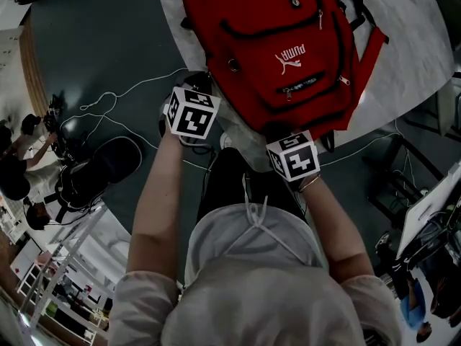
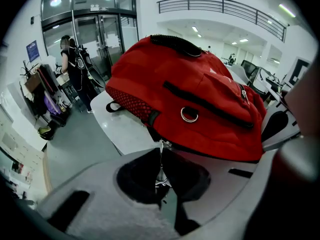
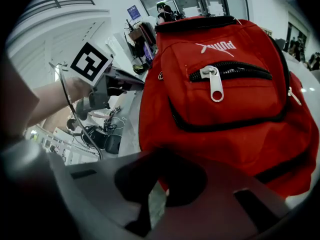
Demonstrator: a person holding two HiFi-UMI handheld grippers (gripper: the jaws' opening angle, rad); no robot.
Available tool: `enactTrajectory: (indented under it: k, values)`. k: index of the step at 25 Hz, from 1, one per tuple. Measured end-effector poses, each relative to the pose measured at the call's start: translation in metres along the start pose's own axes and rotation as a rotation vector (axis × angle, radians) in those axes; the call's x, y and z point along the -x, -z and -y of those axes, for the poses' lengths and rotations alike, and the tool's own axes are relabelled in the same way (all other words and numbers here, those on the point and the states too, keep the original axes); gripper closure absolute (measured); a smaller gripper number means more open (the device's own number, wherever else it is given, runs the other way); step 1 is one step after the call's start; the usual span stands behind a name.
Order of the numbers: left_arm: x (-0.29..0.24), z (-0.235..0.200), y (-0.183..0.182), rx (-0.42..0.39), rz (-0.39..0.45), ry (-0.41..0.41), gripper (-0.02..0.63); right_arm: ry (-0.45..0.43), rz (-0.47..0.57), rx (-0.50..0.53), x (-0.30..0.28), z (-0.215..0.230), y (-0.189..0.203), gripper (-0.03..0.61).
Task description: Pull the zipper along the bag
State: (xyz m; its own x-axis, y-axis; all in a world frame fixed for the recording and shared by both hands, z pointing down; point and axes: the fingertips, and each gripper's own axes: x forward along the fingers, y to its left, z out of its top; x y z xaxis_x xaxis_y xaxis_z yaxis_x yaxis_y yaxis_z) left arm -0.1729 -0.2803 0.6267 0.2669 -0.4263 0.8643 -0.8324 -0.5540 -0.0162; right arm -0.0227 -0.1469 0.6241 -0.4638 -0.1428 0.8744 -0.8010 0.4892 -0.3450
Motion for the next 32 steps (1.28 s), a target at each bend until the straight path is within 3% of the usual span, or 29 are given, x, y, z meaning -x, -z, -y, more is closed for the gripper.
enactTrajectory:
  k: [8, 12, 14, 17, 18, 22, 27, 32]
  values:
    - [-0.003, -0.004, -0.003, -0.004, -0.003, -0.001, 0.589, 0.003, 0.01, 0.0, -0.001, -0.001, -0.001, 0.552]
    - [-0.003, -0.003, -0.003, -0.058, 0.036, -0.046, 0.589, 0.002, 0.018, 0.004, 0.0, 0.0, -0.001, 0.552]
    - [-0.001, -0.005, 0.0, -0.016, 0.056, -0.035, 0.583, -0.002, 0.016, 0.009, -0.001, -0.001, -0.001, 0.552]
    - [0.005, -0.003, 0.004, 0.071, 0.059, 0.021, 0.428, -0.005, 0.012, 0.01, -0.002, -0.001, -0.002, 0.552]
    - [0.008, 0.001, 0.006, 0.08, 0.059, 0.036, 0.42, -0.002, 0.012, 0.01, -0.002, -0.001, -0.001, 0.552]
    - [0.028, 0.018, 0.01, 0.074, 0.095, 0.028, 0.42, 0.021, 0.018, 0.01, 0.0, 0.0, 0.0, 0.552]
    - [0.066, 0.048, -0.012, 0.096, 0.217, 0.049, 0.423, 0.018, 0.041, 0.05, 0.013, -0.006, -0.003, 0.551]
    - [0.116, 0.059, -0.037, 0.213, 0.356, 0.033, 0.572, 0.048, 0.15, 0.114, 0.053, -0.022, -0.027, 0.551]
